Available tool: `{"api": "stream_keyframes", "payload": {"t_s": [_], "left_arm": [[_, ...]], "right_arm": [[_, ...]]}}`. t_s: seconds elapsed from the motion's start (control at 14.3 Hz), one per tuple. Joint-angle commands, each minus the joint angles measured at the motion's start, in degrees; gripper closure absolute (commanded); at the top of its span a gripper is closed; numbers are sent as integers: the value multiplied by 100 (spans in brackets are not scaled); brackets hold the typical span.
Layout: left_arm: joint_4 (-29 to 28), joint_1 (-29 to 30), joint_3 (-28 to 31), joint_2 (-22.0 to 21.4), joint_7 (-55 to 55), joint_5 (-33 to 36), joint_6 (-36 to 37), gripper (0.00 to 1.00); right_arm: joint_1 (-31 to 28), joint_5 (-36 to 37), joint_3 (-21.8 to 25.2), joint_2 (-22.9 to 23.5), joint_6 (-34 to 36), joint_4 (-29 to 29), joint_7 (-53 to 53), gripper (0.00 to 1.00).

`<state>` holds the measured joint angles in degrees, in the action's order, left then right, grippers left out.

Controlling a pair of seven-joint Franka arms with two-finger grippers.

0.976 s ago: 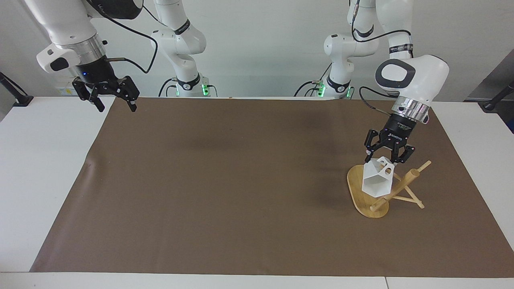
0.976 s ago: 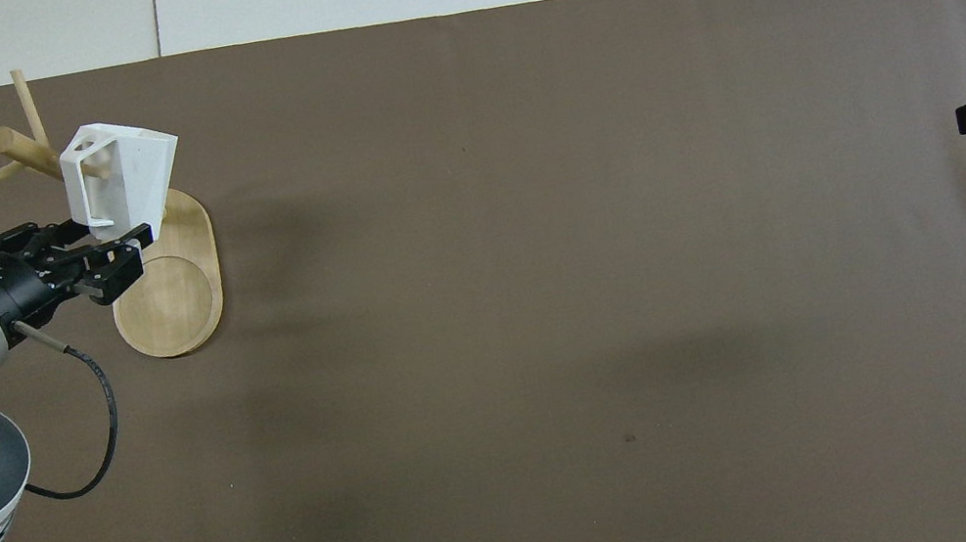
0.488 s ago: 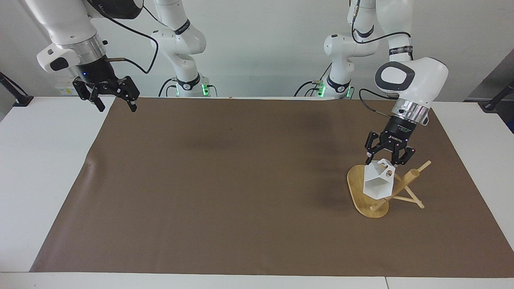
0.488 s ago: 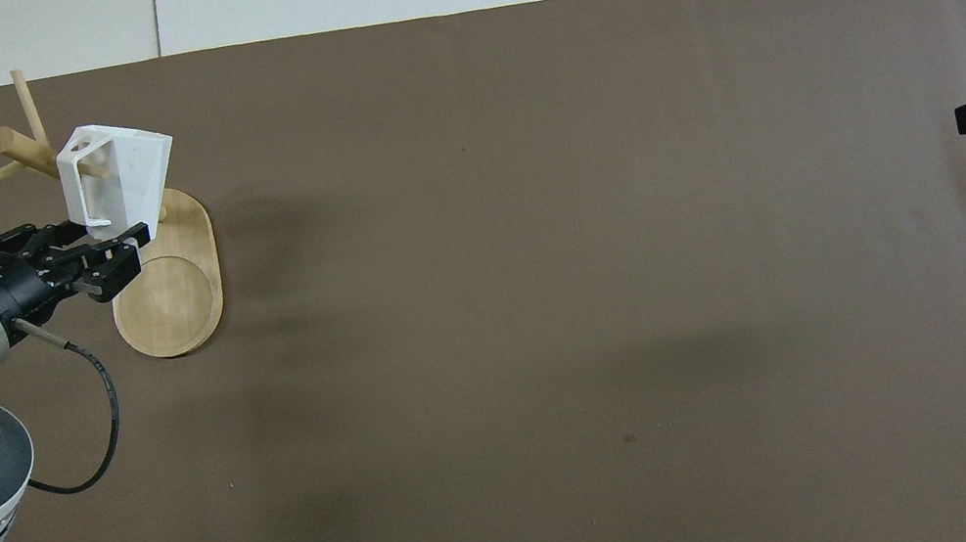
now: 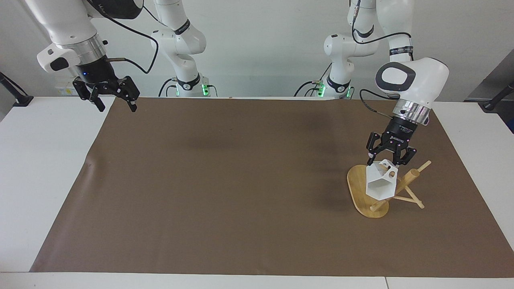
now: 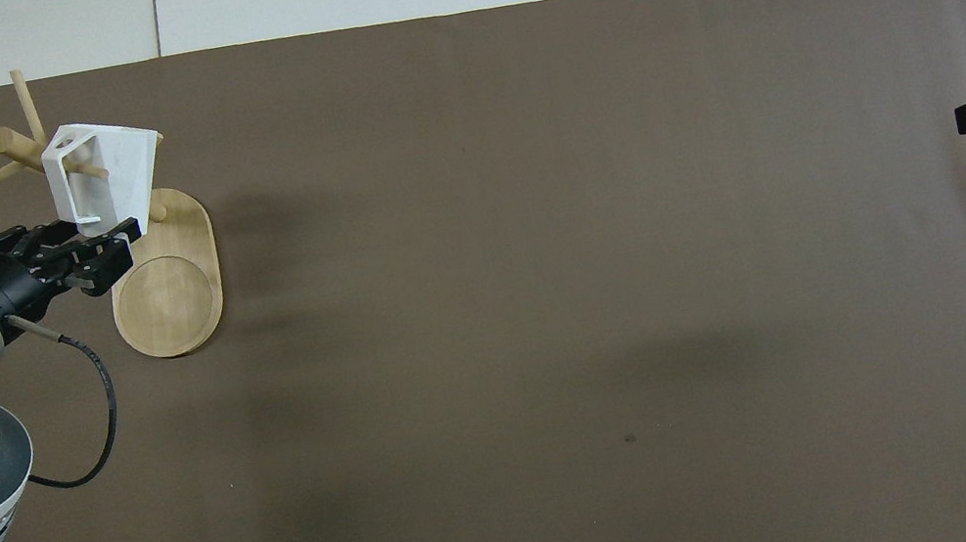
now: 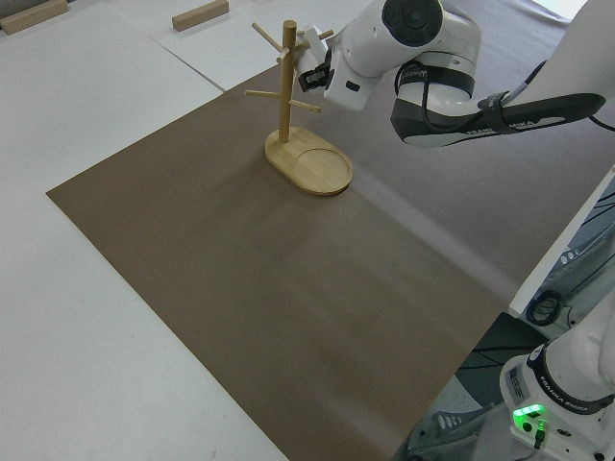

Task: Hang cup on rack
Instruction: 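Lower the cup handle onto the rack peg with the left gripper, then open the left gripper and draw it back from the cup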

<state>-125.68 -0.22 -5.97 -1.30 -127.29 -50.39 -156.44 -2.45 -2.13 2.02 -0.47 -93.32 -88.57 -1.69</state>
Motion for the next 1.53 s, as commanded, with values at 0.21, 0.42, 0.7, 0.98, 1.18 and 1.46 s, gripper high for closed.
{"api": "stream_keyframes", "payload": {"t_s": [0.21,0.42,0.7,0.98,1.18,1.46], "left_arm": [[0,57,-1,-19,-174,73,8,0],[-44,267,34,-229,-156,282,524,0],[-44,541,34,-590,-165,1521,1781,0],[87,594,43,-906,-121,2646,2906,0],[447,576,17,-986,141,3455,3724,0],[913,594,61,-1004,1763,3510,4358,0]], "right_arm": [[-10,99,-26,-85,68,-64,-51,0],[-10,99,-26,-93,85,-73,-51,0],[-10,90,-26,-93,85,-73,-51,0],[-10,90,-26,-93,85,-73,-51,0],[-10,90,-26,-93,85,-73,-51,0],[-10,90,-26,-93,85,-73,-59,0]]}}
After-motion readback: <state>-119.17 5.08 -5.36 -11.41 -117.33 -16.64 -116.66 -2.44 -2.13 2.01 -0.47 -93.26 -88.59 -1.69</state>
